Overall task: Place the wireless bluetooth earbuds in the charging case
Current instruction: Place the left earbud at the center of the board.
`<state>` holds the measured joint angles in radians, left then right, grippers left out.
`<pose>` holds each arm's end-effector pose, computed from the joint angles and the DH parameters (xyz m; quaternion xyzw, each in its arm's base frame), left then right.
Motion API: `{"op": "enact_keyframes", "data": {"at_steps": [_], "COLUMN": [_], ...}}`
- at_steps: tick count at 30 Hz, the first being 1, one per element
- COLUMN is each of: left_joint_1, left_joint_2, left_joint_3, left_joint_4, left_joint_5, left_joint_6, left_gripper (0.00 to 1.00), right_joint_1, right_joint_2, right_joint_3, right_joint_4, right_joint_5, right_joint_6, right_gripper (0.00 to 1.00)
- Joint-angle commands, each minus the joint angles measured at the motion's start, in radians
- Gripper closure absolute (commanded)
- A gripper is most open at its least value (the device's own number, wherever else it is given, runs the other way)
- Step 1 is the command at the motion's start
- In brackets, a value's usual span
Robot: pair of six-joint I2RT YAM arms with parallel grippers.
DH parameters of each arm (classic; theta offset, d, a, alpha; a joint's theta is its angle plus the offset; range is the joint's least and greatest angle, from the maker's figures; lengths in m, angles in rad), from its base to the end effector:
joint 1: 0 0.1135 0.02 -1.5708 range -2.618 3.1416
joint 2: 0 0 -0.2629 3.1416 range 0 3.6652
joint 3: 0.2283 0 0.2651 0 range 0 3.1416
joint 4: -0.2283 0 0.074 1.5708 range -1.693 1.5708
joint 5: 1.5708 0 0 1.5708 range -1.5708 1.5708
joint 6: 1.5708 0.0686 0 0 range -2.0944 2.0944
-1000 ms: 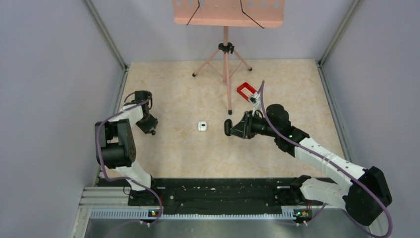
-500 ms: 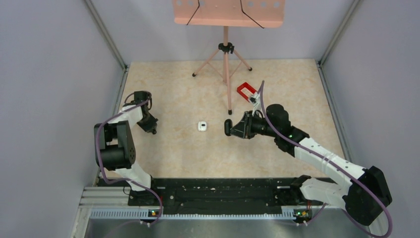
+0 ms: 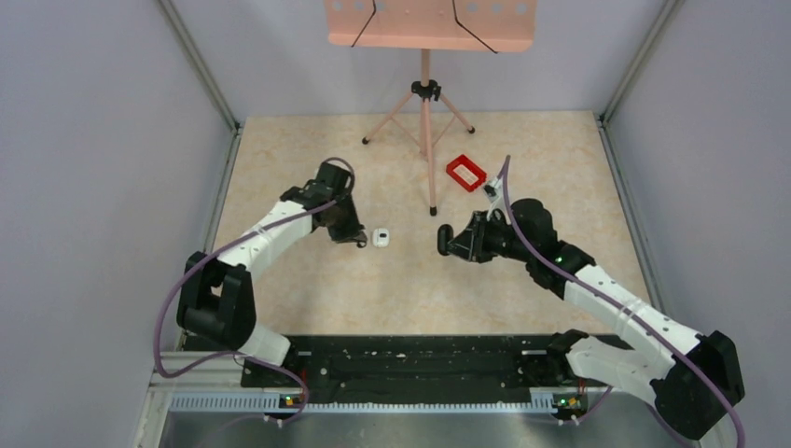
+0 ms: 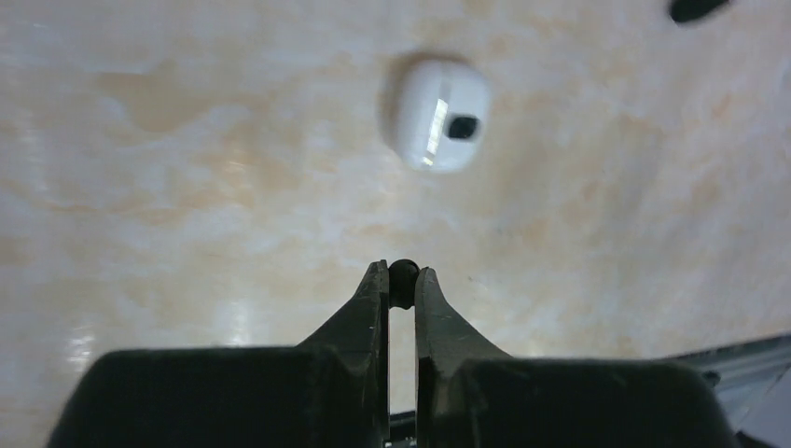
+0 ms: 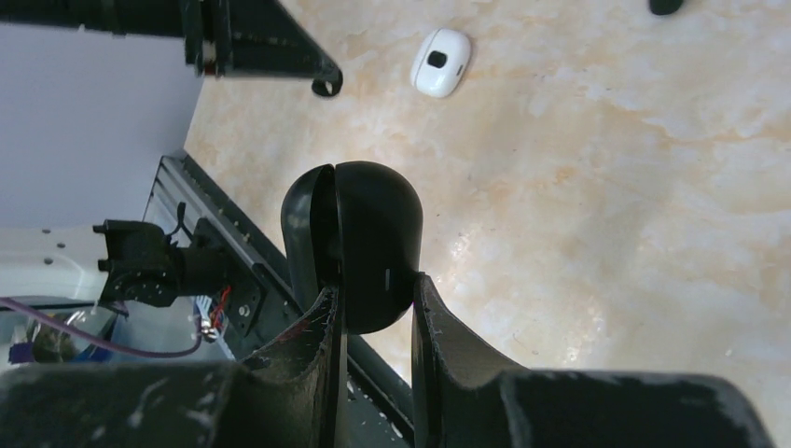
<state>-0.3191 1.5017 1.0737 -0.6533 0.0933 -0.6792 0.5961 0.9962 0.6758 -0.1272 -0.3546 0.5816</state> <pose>0.3100 -0.1092 0.1976 -0.1624 0.9555 -0.1556 0.1909 0.2066 0.1689 0.2499 -0.1000 0.8324 0.4153 0.3530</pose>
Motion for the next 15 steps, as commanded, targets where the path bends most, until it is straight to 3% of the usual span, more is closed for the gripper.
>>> {"op": "enact_keyframes", "data": {"at_steps": [1, 7, 15], "left_joint_1": [-0.163, -0.349, -0.469], "left_joint_2": [0.024, 0.197, 0.395], "left_joint_3": [0.064, 0.159, 0.279], "left_joint_4": [-0.005, 0.055, 0.163], "left_joint_5": [0.067, 0.068, 0.105], "left_joint_6": [-0.036, -0.081, -0.13], "left_gripper": [1.0, 1.0, 1.0], "right_joint_1": [-0.058, -0.086, -0.102], "right_joint_2": [-0.059, -0.114, -0.223], "right_joint_3": [-0.001, -0.021, -0.053], "right_joint_4": [-0.032, -0.081, -0.2], "right_joint_5": [0.02, 0.025, 0.106], "right_joint_6": [-0.008, 0.003, 0.001], "right_gripper": [1.0, 1.0, 1.0]}}
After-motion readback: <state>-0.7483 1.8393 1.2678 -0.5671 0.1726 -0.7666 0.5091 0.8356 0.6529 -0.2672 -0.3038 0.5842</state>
